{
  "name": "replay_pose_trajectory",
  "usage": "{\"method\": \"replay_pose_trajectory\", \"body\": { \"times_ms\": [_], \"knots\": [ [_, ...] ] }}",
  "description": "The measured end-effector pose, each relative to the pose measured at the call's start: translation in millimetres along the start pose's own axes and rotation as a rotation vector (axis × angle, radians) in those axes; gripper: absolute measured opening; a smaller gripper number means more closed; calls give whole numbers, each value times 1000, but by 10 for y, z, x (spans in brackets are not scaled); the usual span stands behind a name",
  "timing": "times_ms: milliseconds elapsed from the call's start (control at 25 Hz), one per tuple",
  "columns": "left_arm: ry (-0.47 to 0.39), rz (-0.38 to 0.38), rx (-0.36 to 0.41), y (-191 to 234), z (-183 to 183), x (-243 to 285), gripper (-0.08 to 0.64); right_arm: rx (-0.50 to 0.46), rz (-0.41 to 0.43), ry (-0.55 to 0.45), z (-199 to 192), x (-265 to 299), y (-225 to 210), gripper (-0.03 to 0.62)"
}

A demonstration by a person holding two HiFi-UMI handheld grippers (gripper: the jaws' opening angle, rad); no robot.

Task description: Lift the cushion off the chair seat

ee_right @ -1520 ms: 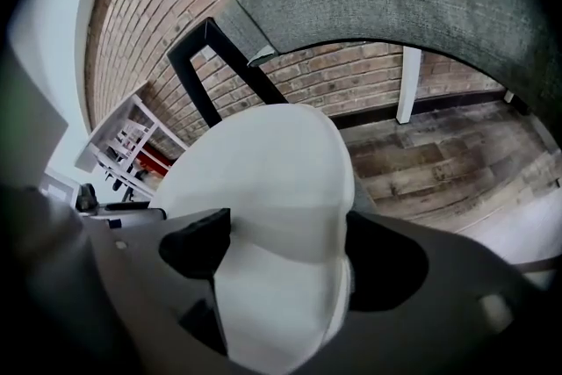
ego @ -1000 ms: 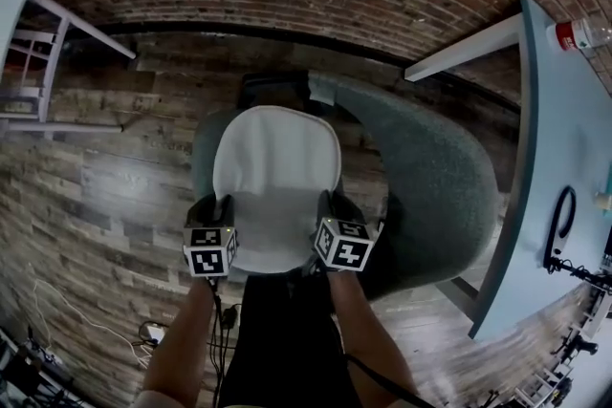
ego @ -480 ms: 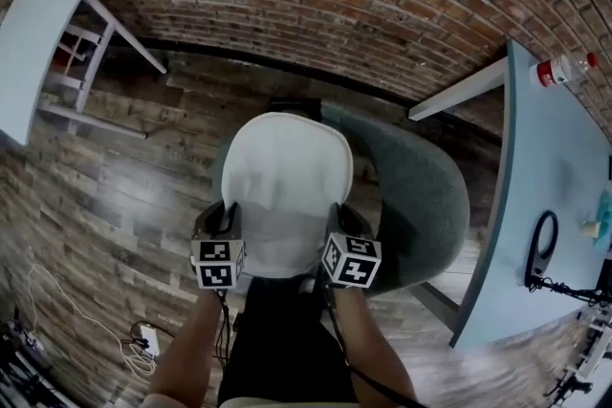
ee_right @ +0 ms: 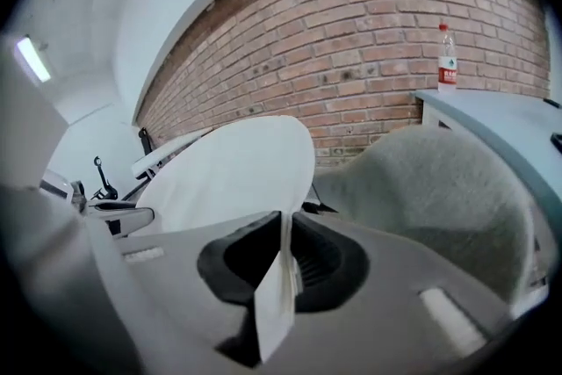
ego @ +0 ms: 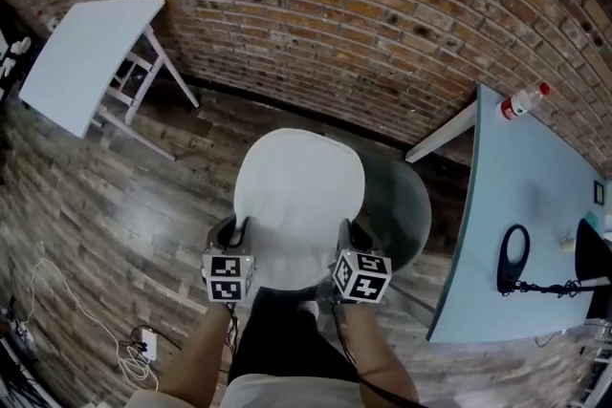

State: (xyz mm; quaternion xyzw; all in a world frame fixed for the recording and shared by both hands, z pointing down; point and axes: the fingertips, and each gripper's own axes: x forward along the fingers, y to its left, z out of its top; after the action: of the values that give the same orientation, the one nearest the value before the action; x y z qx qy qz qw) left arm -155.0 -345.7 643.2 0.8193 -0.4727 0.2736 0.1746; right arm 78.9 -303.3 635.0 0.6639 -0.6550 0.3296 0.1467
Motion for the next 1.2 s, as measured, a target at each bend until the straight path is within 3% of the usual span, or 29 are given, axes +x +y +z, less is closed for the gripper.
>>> {"method": "replay_pose_trajectory", "body": {
  "times_ms": [360,760,1200],
  "knots": [
    [-98,16,-23,-311,625,-1087,67,-43,37,-101,582,-1124,219,35],
    [-226,67,10,-518,1282,-1831,67,-101,97,-218,1157,-1884,336,35],
    [-287,80,4,-674,1551,-2283,67,-126,127,-286,1435,-2353,404,34]
  ]
}}
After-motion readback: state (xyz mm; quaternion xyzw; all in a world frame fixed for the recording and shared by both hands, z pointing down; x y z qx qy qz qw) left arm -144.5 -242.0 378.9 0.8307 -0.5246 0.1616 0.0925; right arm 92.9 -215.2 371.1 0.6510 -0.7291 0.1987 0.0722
